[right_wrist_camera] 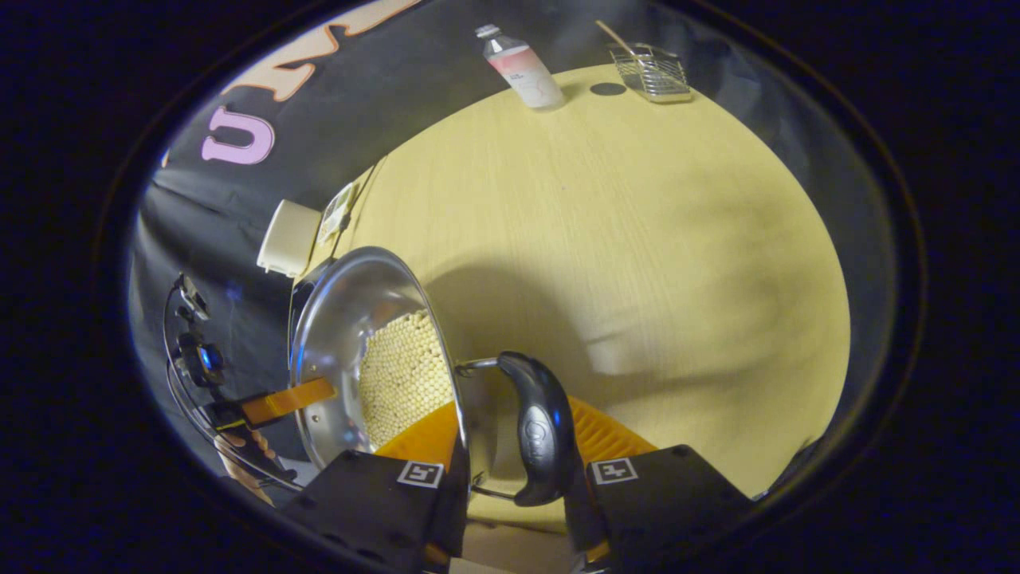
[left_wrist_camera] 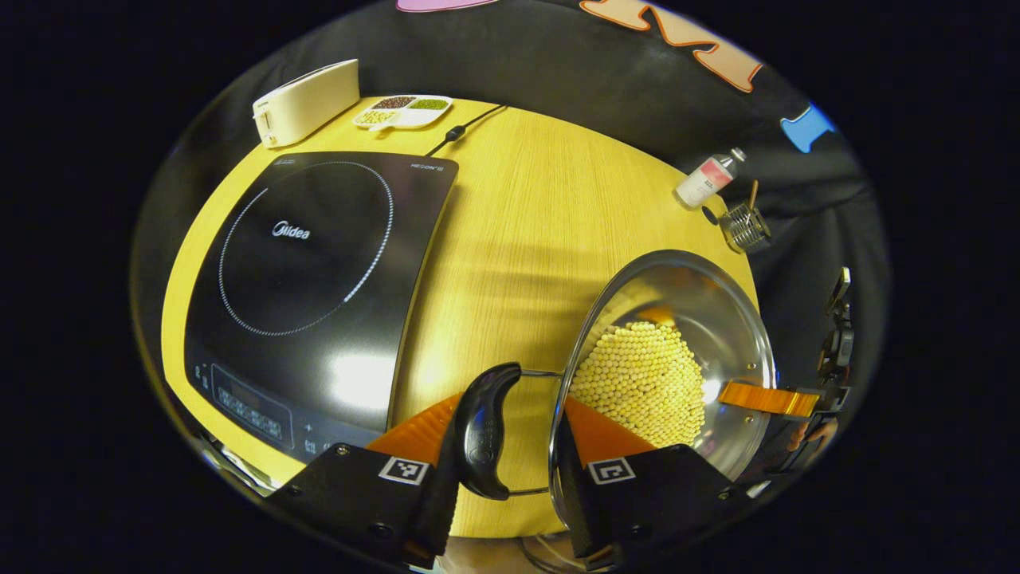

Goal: First push the handle of the pot to place it horizontally, then grasp the pot with both hands and set it on the induction cooktop.

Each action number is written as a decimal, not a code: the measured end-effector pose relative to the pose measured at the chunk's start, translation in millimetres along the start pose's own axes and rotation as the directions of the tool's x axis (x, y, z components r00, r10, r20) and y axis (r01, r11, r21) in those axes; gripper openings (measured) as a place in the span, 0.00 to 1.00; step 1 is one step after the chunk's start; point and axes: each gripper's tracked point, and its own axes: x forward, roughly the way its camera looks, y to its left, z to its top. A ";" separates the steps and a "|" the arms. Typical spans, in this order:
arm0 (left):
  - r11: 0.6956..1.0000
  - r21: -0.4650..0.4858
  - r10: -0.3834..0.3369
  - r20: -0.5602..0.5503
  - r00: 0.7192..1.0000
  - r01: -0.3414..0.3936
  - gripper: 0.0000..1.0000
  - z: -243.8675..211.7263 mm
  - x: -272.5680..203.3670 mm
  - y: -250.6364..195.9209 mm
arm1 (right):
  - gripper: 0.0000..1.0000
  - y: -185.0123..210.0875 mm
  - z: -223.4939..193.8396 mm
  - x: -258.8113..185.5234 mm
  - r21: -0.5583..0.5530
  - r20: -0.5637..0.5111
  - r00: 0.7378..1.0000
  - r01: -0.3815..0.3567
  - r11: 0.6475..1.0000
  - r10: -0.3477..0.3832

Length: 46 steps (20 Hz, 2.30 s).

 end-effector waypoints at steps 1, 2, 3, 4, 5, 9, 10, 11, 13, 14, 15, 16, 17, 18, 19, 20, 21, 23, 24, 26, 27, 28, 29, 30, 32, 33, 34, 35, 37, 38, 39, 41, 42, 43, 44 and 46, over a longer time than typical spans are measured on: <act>1.000 0.003 -0.001 -0.005 1.000 0.001 0.58 -2.6 -6.9 3.5 | 0.52 4.6 -5.1 -4.5 0.003 -0.001 1.000 0.000 1.000 0.000; 1.000 0.007 -0.001 -0.003 1.000 0.001 0.58 -4.3 -14.2 7.5 | 0.52 11.0 -11.7 -7.8 0.003 -0.005 1.000 -0.001 1.000 0.001; 1.000 0.012 -0.001 -0.005 1.000 0.001 0.58 -5.4 -21.7 12.8 | 0.52 18.6 -16.3 -9.6 0.008 -0.004 1.000 -0.002 1.000 0.002; 1.000 0.016 0.000 -0.003 1.000 0.000 0.58 -5.0 -28.6 20.2 | 0.52 26.9 -21.1 -12.3 0.009 -0.003 1.000 -0.003 1.000 0.003; 1.000 0.021 0.000 0.001 1.000 0.000 0.58 -2.5 -35.5 28.8 | 0.52 36.7 -24.9 -12.9 0.010 0.001 1.000 -0.004 1.000 0.004; 0.999 0.037 -0.014 0.023 1.000 0.013 0.58 16.3 -59.3 71.6 | 0.52 92.7 -35.4 -7.0 0.016 0.045 0.999 -0.007 1.000 0.006; 0.999 0.045 -0.018 0.029 0.999 0.016 0.58 23.1 -64.4 84.6 | 0.52 108.3 -38.8 -4.9 0.023 0.054 0.999 -0.006 1.000 0.005; 0.998 0.055 -0.020 0.035 0.999 0.019 0.58 31.0 -69.6 98.0 | 0.52 123.7 -40.5 -2.1 0.031 0.062 0.998 -0.006 1.000 0.004; 0.997 0.076 -0.024 0.050 0.998 0.020 0.58 45.6 -78.9 124.9 | 0.53 154.0 -47.3 3.8 0.046 0.074 0.997 -0.010 0.999 0.006; 0.996 0.088 -0.024 0.052 0.998 0.020 0.58 51.2 -83.1 138.5 | 0.53 168.7 -50.1 8.5 0.050 0.078 0.997 -0.008 0.999 0.004; 0.995 0.098 -0.025 0.055 0.998 0.020 0.58 57.2 -85.7 152.2 | 0.53 183.0 -51.4 14.7 0.054 0.083 0.997 -0.006 0.999 0.002; 0.994 0.105 -0.027 0.058 0.998 0.021 0.60 63.4 -87.0 166.0 | 0.53 197.1 -53.7 19.7 0.057 0.087 0.996 -0.004 0.998 -0.001; 0.994 0.105 -0.028 0.058 0.998 0.022 0.59 69.5 -87.8 180.2 | 0.53 210.7 -54.0 26.3 0.059 0.090 0.996 -0.002 0.998 -0.003; 0.994 0.104 -0.029 0.059 0.998 0.023 0.59 75.8 -84.5 192.3 | 0.53 222.9 -53.4 32.7 0.063 0.098 0.995 0.000 0.998 -0.006; 0.994 0.103 -0.030 0.064 0.998 0.024 0.59 83.6 -83.0 204.2 | 0.53 236.0 -49.9 39.9 0.066 0.115 0.993 0.003 0.998 -0.010; 0.994 0.108 -0.030 0.071 0.997 0.022 0.58 91.4 -81.8 216.0 | 0.52 249.9 -48.2 46.5 0.064 0.129 0.992 0.006 0.998 -0.015; 0.993 0.116 -0.028 0.080 0.996 0.019 0.58 100.9 -80.0 227.7 | 0.52 262.8 -44.6 54.4 0.062 0.139 0.990 0.008 0.998 -0.017; 0.989 0.145 -0.023 0.099 0.995 0.008 0.58 117.6 -75.8 247.9 | 0.52 283.8 -39.7 70.7 0.070 0.145 0.989 0.013 0.997 -0.023; 0.988 0.156 -0.017 0.104 0.994 0.000 0.58 124.5 -74.0 257.6 | 0.53 293.6 -36.6 79.7 0.074 0.144 0.989 0.017 0.997 -0.027; 0.984 0.178 -0.011 0.124 0.992 -0.011 0.58 140.5 -72.6 271.6 | 0.46 306.5 -30.2 93.4 0.084 0.146 0.989 0.020 0.996 -0.033; 0.982 0.186 -0.010 0.134 0.991 -0.015 0.58 148.2 -68.8 278.0 | 0.46 310.5 -24.3 100.0 0.086 0.153 0.988 0.024 0.996 -0.037; 0.982 0.186 -0.008 0.147 0.989 -0.020 0.58 154.8 -64.4 282.0 | 0.46 315.4 -19.3 106.7 0.087 0.161 0.986 0.031 0.996 -0.045; 0.981 0.191 -0.009 0.158 0.987 -0.021 0.58 159.6 -59.1 285.2 | 0.46 317.1 -11.5 111.9 0.084 0.180 0.982 0.042 0.996 -0.056; 0.981 0.192 -0.011 0.169 0.986 -0.022 0.57 164.3 -57.5 287.2 | 0.45 321.0 -6.2 115.8 0.082 0.193 0.979 0.051 0.995 -0.066; 0.980 0.198 -0.014 0.173 0.985 -0.021 0.58 171.0 -49.9 293.1 | 0.45 325.2 0.9 125.9 0.078 0.208 0.975 0.064 0.995 -0.079; 0.979 0.202 -0.014 0.172 0.985 -0.022 0.57 174.1 -45.8 295.9 | 0.45 326.3 3.4 131.2 0.076 0.213 0.974 0.069 0.995 -0.083; 0.979 0.203 -0.012 0.170 0.985 -0.023 0.57 174.7 -44.4 298.9 | 0.45 327.2 2.0 133.7 0.076 0.215 0.973 0.072 0.995 -0.086; 0.979 0.205 -0.011 0.166 0.986 -0.023 0.57 175.7 -41.8 302.1 | 0.45 327.8 1.4 136.8 0.077 0.215 0.973 0.073 0.994 -0.088; 0.979 0.203 -0.014 0.169 0.985 -0.021 0.57 178.3 -35.8 307.9 | 0.46 330.8 4.4 144.4 0.082 0.226 0.970 0.074 0.994 -0.091; 0.979 0.204 -0.012 0.172 0.985 -0.023 0.57 179.1 -34.3 310.7 | 0.45 334.3 6.9 149.4 0.083 0.235 0.968 0.073 0.994 -0.090; 0.978 0.207 -0.012 0.176 0.984 -0.025 0.58 179.6 -34.3 313.0 | 0.45 335.5 7.8 152.4 0.080 0.239 0.967 0.073 0.994 -0.090; 0.975 0.220 -0.016 0.179 0.984 -0.024 0.60 181.1 -35.3 316.2 | 0.45 338.4 6.2 156.0 0.078 0.240 0.967 0.070 0.994 -0.087; 0.975 0.221 -0.018 0.179 0.984 -0.022 0.59 181.5 -32.5 318.3 | 0.46 338.5 5.3 157.2 0.078 0.242 0.966 0.071 0.994 -0.088; 0.975 0.220 -0.018 0.174 0.985 -0.021 0.59 182.3 -30.4 320.6 | 0.53 337.9 5.4 159.4 0.079 0.242 0.966 0.075 0.994 -0.092; 0.977 0.214 -0.017 0.164 0.986 -0.019 0.59 179.6 -29.9 321.8 | 0.52 338.1 4.7 161.5 0.076 0.245 0.965 0.078 0.994 -0.094; 0.978 0.208 -0.024 0.173 0.985 -0.012 0.59 182.1 -28.7 320.3 | 0.50 336.5 6.2 158.8 0.068 0.253 0.962 0.089 0.994 -0.103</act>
